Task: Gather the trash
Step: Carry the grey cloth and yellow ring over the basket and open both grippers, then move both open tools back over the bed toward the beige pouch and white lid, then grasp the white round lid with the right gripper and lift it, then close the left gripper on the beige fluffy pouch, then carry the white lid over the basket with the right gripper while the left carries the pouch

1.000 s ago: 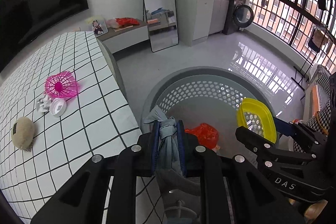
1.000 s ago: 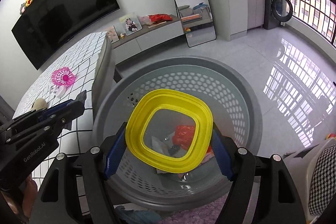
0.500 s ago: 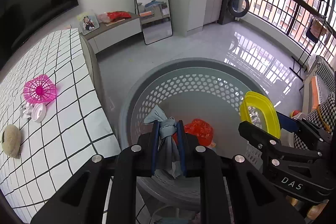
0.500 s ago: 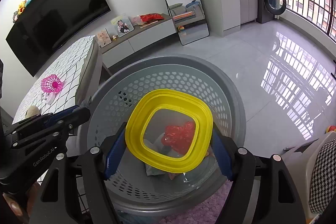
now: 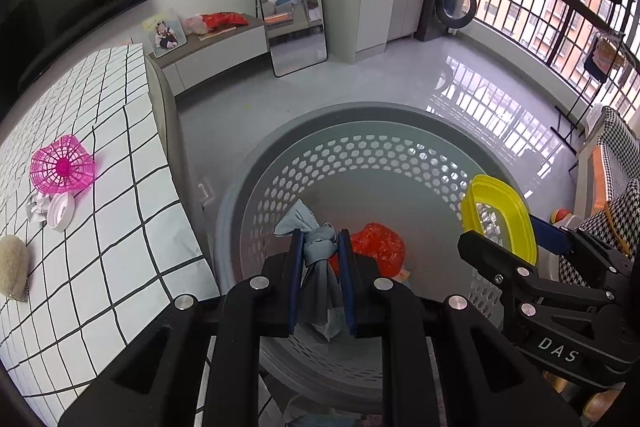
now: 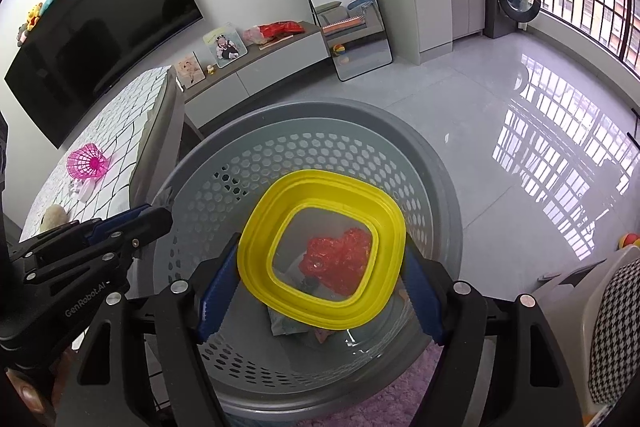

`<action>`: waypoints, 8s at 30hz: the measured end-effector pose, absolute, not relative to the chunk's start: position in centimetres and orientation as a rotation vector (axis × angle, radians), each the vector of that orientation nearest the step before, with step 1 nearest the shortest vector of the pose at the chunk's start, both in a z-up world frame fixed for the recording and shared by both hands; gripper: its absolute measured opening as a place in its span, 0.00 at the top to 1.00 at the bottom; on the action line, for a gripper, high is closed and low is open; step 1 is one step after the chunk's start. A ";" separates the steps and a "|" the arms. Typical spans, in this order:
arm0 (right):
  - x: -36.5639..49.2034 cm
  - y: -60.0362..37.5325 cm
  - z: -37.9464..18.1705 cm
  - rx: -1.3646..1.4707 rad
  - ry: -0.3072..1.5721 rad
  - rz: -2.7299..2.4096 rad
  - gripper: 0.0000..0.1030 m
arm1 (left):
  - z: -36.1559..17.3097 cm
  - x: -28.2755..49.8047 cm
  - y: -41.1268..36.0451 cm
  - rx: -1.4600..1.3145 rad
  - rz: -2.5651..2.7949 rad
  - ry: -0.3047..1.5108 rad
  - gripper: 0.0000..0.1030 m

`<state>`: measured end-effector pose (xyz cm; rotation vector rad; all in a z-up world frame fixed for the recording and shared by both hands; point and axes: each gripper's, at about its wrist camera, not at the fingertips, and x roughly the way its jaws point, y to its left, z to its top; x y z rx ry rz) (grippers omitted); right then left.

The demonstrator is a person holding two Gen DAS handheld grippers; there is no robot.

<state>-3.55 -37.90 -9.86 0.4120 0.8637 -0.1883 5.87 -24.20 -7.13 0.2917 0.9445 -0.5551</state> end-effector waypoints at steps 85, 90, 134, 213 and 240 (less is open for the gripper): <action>-1.7 -24.9 -4.7 0.260 0.786 0.004 0.22 | -1.4 3.8 -5.4 0.050 -0.295 0.783 0.25; -0.3 -23.3 -4.8 0.238 0.797 0.037 0.22 | -1.1 4.2 -3.6 0.034 -0.266 0.776 0.25; 16.1 -9.7 -7.8 0.047 0.976 0.196 0.23 | -4.1 10.2 6.9 -0.031 -0.023 0.801 0.25; 6.4 -15.7 -6.1 0.182 0.907 0.177 0.62 | -5.2 14.6 3.6 0.041 -0.120 0.887 0.34; -0.9 -27.0 -5.9 0.308 0.821 -0.031 0.62 | -1.1 5.0 -9.7 0.133 -0.403 0.775 0.34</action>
